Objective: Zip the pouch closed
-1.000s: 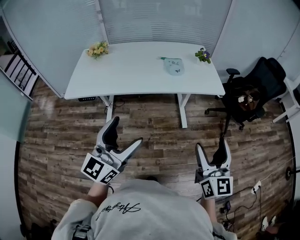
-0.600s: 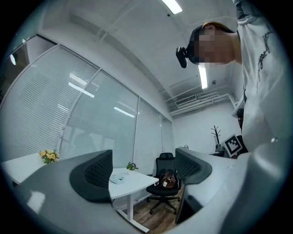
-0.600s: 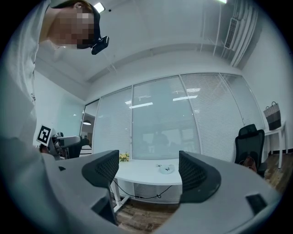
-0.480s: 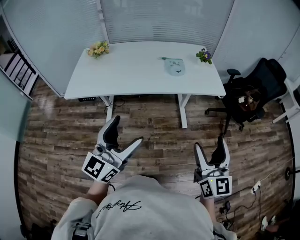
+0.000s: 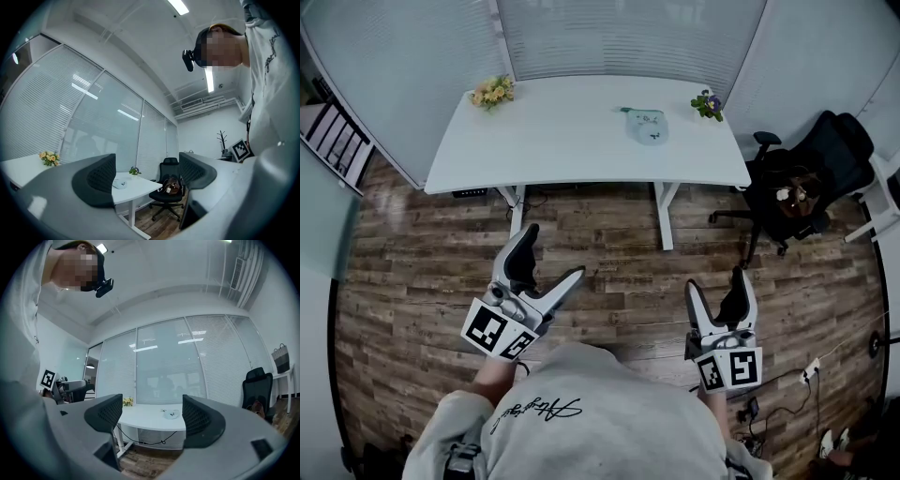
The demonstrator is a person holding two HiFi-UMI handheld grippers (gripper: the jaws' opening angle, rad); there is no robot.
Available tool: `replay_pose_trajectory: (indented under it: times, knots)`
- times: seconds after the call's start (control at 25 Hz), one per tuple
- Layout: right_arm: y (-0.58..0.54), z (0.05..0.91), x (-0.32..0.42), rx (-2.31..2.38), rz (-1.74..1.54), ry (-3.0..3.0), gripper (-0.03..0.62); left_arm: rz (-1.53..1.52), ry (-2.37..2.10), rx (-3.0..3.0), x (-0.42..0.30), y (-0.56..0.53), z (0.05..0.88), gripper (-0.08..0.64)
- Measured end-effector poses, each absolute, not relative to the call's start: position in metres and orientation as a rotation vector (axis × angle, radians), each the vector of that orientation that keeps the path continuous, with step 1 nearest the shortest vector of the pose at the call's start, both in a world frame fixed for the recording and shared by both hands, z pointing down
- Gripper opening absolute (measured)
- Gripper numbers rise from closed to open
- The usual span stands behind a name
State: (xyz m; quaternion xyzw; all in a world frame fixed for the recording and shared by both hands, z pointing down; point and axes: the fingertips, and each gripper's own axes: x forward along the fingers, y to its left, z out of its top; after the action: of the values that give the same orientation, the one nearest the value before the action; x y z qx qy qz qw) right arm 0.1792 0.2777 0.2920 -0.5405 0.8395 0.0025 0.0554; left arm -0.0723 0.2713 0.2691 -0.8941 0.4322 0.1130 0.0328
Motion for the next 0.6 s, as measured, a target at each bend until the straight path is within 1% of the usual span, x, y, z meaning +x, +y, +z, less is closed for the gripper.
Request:
replay_pose_trajectory:
  times: [0.16, 0.36, 0.6]
  knots:
    - [0.272, 0.297, 0.181, -1.626, 0.005, 2.572, 0.377, 0.358, 1.357, -2.745, -0.072, 0.273, 0.273, 0.407]
    - [0.263, 0.304, 0.178, -1.605, -0.051, 2.576, 0.374, 0.283, 1.379, -2.749, -0.07, 0.269, 0.284, 0.403]
    - [0.249, 0.311, 0.179, -1.605, -0.069, 2.55, 0.373, 0.323, 1.371, -2.761, -0.067, 0.246, 0.289, 0.402]
